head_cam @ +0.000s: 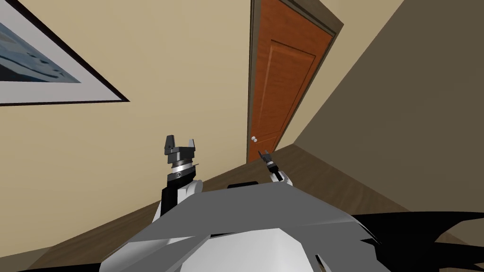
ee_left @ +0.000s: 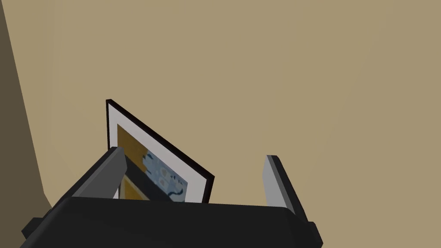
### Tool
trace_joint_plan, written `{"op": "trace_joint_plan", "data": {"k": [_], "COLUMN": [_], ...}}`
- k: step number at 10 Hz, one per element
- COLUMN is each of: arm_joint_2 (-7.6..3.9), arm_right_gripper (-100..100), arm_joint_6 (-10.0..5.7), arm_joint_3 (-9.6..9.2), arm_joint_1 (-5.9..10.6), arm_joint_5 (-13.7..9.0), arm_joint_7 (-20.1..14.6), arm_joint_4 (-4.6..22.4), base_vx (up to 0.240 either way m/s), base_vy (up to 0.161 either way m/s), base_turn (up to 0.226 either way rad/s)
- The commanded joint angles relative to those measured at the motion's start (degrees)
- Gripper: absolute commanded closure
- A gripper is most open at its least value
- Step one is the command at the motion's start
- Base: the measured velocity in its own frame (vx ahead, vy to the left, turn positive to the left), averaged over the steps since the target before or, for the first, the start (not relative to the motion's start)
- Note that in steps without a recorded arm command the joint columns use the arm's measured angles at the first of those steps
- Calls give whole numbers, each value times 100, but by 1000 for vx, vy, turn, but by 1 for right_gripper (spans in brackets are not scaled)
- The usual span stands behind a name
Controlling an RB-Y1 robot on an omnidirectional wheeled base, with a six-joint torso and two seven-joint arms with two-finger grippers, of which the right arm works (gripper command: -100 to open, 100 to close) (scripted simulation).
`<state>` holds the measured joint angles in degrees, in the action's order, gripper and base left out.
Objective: Pull the door open
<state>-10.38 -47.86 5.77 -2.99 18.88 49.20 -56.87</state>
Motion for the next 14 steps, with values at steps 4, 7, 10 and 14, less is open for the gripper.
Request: {"op": "trace_joint_plan", "data": {"k": [4,7,10,14], "arm_joint_2": [-44,-72,-108,-144], "arm_right_gripper": [-100,-100,-100,-100], "arm_joint_6": [-138,-229,-352,-484], "arm_joint_3": [26,44,68,95], "arm_joint_1": [173,280,425,580], "arm_joint_5": [102,160,238,322], "arm_joint_7": [450,710,1062,1437], "arm_joint_4": [521,846,1286,1755], "base_vx": [68,88,92,96], "base_vy": [-46,-56,-65,-67], "base_turn": [41,55,51,52]}}
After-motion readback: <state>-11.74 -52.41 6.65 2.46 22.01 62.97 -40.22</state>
